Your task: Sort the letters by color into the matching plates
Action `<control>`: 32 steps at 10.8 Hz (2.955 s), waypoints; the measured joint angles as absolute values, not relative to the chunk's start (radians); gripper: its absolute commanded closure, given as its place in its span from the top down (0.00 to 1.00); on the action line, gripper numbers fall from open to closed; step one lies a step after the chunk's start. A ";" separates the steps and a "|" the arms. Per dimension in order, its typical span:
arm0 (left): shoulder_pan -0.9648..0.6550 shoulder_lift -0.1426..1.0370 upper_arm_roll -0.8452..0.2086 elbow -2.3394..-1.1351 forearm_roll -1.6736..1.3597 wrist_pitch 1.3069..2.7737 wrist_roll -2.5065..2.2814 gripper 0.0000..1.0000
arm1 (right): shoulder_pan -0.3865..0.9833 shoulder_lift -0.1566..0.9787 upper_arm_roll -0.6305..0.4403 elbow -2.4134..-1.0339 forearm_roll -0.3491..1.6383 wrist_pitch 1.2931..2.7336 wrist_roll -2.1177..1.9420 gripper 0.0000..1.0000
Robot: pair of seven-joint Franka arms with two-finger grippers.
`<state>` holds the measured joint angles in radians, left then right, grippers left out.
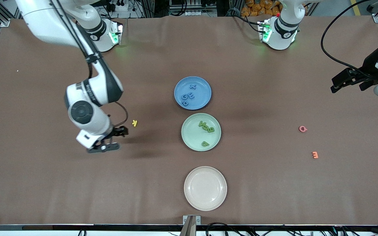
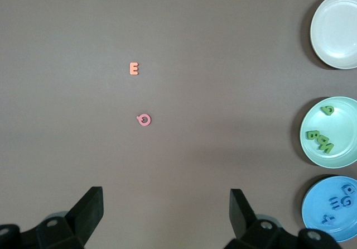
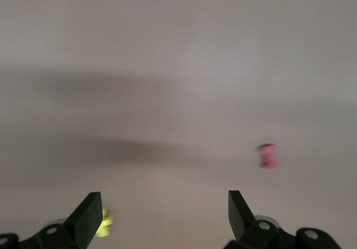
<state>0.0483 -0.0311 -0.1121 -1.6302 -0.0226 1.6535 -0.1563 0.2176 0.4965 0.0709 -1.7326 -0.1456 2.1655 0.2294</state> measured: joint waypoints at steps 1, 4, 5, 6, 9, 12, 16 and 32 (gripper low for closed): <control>0.048 -0.031 -0.112 -1.630 -0.023 1.654 -0.156 1.00 | 0.196 0.494 0.040 -1.728 -0.147 2.165 0.209 1.00; 0.049 -0.031 -0.111 -1.630 -0.014 1.654 -0.156 1.00 | 0.145 0.490 -0.045 -1.706 -0.148 2.164 0.118 1.00; 0.049 -0.031 -0.111 -1.630 -0.012 1.654 -0.156 1.00 | 0.120 0.486 -0.059 -1.702 -0.149 2.163 0.106 1.00; 0.050 -0.031 -0.111 -1.630 -0.012 1.654 -0.156 1.00 | 0.101 0.477 -0.072 -1.698 -0.150 2.163 0.100 1.00; 0.050 -0.031 -0.111 -1.631 -0.011 1.654 -0.155 1.00 | 0.060 0.390 -0.084 -1.668 -0.151 2.094 0.065 1.00; 0.050 -0.031 -0.111 -1.632 -0.011 1.654 -0.155 1.00 | 0.056 0.265 -0.079 -1.564 -0.151 1.808 0.047 1.00; 0.049 -0.031 -0.111 -1.632 -0.011 1.654 -0.154 1.00 | 0.058 0.222 -0.065 -1.387 -0.151 1.475 0.047 1.00; 0.046 -0.029 -0.112 -1.633 0.004 1.654 -0.154 1.00 | 0.052 0.132 -0.072 -1.423 -0.150 1.523 0.052 1.00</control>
<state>0.0455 -0.0291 -0.1123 -1.6335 0.0038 1.6536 -0.1535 0.0524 0.1317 -0.0718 -1.4231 -0.1500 1.5235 0.0523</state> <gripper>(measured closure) 0.000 0.000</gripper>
